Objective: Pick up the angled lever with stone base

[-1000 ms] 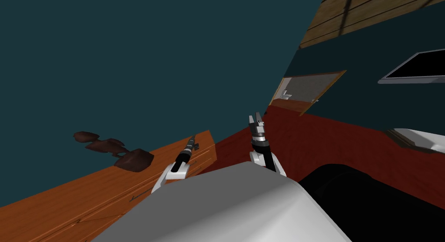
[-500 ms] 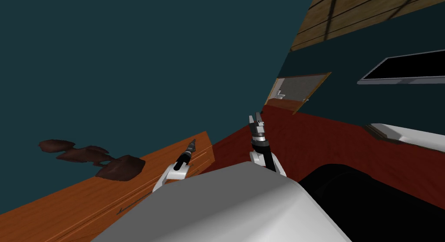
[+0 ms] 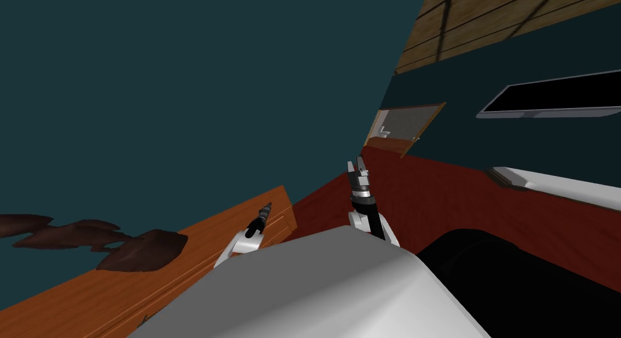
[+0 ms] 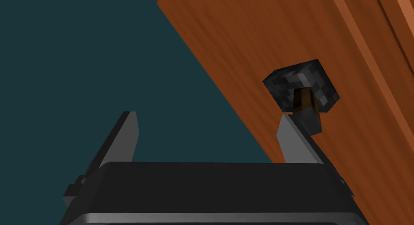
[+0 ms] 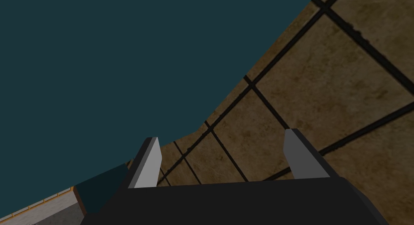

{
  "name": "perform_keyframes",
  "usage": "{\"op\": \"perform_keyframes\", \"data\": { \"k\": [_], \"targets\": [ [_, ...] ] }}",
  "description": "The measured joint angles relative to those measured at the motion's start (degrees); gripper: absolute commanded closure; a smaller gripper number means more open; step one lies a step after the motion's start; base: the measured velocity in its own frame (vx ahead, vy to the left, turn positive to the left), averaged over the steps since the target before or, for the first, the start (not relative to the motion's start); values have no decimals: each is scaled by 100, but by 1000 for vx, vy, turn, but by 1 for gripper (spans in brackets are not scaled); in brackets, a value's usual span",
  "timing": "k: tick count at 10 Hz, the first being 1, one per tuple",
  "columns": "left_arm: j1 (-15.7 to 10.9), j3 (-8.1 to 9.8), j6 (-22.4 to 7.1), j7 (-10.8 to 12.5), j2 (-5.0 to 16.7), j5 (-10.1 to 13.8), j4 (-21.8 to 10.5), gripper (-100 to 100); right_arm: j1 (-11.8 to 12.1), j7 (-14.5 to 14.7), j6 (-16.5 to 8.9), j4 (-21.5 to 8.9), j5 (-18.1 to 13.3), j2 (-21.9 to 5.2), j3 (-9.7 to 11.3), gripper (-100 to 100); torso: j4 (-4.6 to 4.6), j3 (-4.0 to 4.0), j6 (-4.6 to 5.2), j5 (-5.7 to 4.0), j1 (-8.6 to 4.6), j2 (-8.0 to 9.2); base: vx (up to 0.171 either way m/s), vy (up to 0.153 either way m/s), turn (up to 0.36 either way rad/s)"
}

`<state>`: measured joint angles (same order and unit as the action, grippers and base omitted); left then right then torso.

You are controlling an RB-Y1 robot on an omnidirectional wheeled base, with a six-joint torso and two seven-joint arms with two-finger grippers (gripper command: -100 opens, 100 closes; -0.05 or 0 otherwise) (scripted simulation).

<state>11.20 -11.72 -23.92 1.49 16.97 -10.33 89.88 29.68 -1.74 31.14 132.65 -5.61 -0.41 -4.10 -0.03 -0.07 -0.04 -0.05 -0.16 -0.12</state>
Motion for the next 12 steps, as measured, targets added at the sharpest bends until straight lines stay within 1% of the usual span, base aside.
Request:
{"op": "perform_keyframes", "data": {
  "k": [1, 2, 3, 5, 6, 7, 9, 11, 12],
  "targets": [
    [-35, -11, -96, 9, 20, -10, -101, -100, 0, 0, 0, 0, 0, 0, 0, 0, 0, 1, -1, 0, 4, 1, 31, -28, -66],
    [-50, -25, -192, 24, 89, 3, -212, -100, 0, 0, 0, 0, 0, 0, 0, 0, 1, 2, -1, 1, 7, 4, 44, -30, -107],
    [-108, -38, -304, 45, 144, -4, -401, -100, 0, 0, 0, 0, 0, 0, 0, 0, 0, 0, 0, 1, 8, 0, 31, -15, -37],
    [-87, -74, -578, 57, 193, -33, -407, -100, 0, 0, 0, 0, 0, 0, 0, 0, 1, 3, -1, 2, 13, 6, 31, -11, -71],
    [-148, -78, -648, 79, 239, -51, -644, -100, 0, 0, 0, 0, 0, 0, 0, 0, 1, 2, -1, 3, 14, 4, 44, -9, -95],
    [-107, -94, -784, 96, 301, -63, -671, -100, 0, 0, 0, 0, 0, 0, 0, 0, 1, 1, -1, 2, 15, 2, 58, 2, -63],
    [-172, -119, -1083, 123, 371, -109, -852, -100, 0, 0, 0, 0, 0, -1, -1, 0, 0, -2, -1, 3, 19, -3, 57, 10, -63],
    [-214, -128, -1375, 136, 553, -84, -1029, -100, 1, 0, 0, 0, 0, -1, -1, 0, -1, -3, -2, 6, 39, -5, 41, 46, -33],
    [-219, -126, -1406, 135, 564, -81, -1040, 0, 0, 0, 0, 0, 0, -1, -1, 0, 1, 2, -2, 7, 31, 5, 5, 6, 1]
  ]
}}
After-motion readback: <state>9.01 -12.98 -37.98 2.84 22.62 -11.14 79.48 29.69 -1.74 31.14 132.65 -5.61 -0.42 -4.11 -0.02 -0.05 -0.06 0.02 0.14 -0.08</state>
